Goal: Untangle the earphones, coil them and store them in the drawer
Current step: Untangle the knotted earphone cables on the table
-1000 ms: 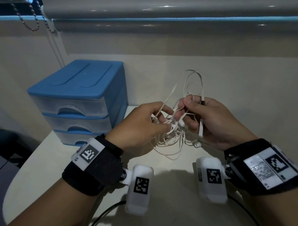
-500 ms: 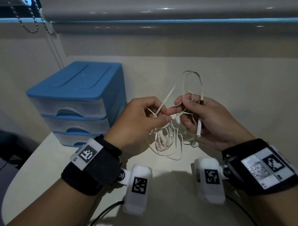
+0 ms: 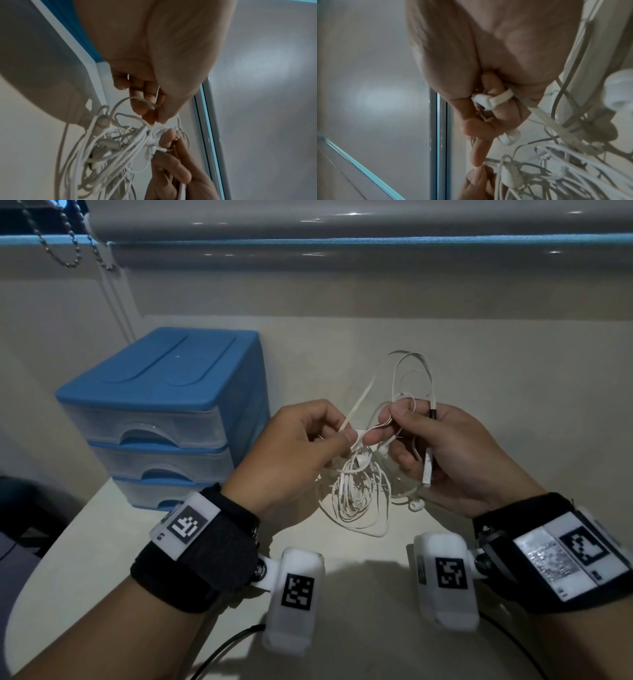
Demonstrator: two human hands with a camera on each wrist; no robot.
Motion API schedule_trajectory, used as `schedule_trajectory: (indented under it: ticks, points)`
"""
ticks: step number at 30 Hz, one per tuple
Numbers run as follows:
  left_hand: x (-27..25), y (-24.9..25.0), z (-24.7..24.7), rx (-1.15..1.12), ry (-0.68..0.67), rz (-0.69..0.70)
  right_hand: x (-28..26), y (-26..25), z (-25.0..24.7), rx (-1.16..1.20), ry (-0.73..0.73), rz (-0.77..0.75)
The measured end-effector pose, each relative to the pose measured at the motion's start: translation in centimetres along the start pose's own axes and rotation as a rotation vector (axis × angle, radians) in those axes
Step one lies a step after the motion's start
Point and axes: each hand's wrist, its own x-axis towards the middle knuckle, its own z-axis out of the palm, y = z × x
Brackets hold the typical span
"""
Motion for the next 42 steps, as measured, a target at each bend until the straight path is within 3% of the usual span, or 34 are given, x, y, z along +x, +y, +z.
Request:
schedule_trajectory:
  ticks: [7,19,26,36,39,42]
  points:
    - [-0.4,0.1,0.3,0.093,-0.141,-0.011,-0.1,-0.1,0.0,-0.028,0.024,-0.010]
    - [0.1,-0.6,0.2,0.116,-0.002,-0.033,-0.2,0.2,0.5,-0.123,0.109,-0.029]
    - [-0.5,0.5,0.3,0.041,-0.061,0.077,-0.5,-0.4,0.7,0.039,0.068,-0.008]
    - [-0.9,0.8,0.5,0.022,-0.156,-0.022,-0.1,-0.3,0.2,0.231,0.046,0.027]
    - [-0.7,1.0,0.5,-0.016,-0.115,0.000,-0.3,-0.4,0.4,0.172,0.041,0.018]
    - [-0.5,1.2,0.4,-0.034,0.041,-0.005,-0.2,-0.4,0.1,0.018,0.099,0.009]
